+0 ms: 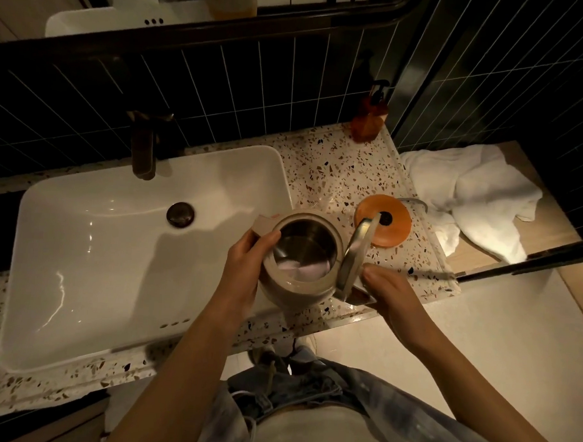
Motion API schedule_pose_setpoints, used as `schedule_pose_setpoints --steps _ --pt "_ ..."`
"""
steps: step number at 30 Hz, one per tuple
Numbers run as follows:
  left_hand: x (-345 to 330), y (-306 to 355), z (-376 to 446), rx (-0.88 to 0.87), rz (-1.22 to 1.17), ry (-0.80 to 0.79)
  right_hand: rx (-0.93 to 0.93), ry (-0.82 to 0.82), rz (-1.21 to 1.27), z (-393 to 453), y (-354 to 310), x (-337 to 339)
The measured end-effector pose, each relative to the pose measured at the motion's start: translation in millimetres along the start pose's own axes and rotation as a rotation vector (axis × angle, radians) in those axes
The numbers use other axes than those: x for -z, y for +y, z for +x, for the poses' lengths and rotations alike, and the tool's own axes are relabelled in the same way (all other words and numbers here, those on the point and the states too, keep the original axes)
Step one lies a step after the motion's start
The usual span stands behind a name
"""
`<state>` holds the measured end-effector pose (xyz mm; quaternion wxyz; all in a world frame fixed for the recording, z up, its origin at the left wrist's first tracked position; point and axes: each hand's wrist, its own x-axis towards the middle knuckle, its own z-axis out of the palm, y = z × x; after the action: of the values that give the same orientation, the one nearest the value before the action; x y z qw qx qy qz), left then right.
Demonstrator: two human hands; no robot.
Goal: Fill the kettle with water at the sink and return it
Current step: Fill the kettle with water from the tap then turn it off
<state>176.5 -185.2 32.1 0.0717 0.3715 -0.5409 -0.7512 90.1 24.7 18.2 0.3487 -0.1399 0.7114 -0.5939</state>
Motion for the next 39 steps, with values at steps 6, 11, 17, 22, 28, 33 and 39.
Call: schedule_pose_setpoints --steps 6,11,17,22,28,33,39 --pt "27.0 11.4 5.1 -0.038 -0.125 0.088 0.056 -0.080 -0.026 29.9 -27.8 -25.9" --pt "68.5 27.3 21.3 -0.062 -0.151 0.202 0.055 -0.230 -0.044 76.3 -54.6 -61.4" --pt "124.3 39.0 50.9 0.049 -0.126 0.287 -0.139 -0.322 -0.072 141.6 -61.6 -114.5" --pt "155.7 34.2 80.8 0.210 -0.150 0.345 -0.437 -0.375 -0.086 188.9 -53.0 -153.5" --pt "190.0 28.7 117.9 0.382 -0.178 0.444 -0.662 -0.319 -0.033 227.3 -54.4 -194.3" --pt "213.0 38.2 143.4 0.369 -0.205 0.437 -0.632 -0.315 -0.026 251.9 -56.5 -220.8" --pt "211.6 47.8 153.5 0.257 -0.261 0.478 -0.492 -0.302 -0.067 262.5 -54.9 -224.1"
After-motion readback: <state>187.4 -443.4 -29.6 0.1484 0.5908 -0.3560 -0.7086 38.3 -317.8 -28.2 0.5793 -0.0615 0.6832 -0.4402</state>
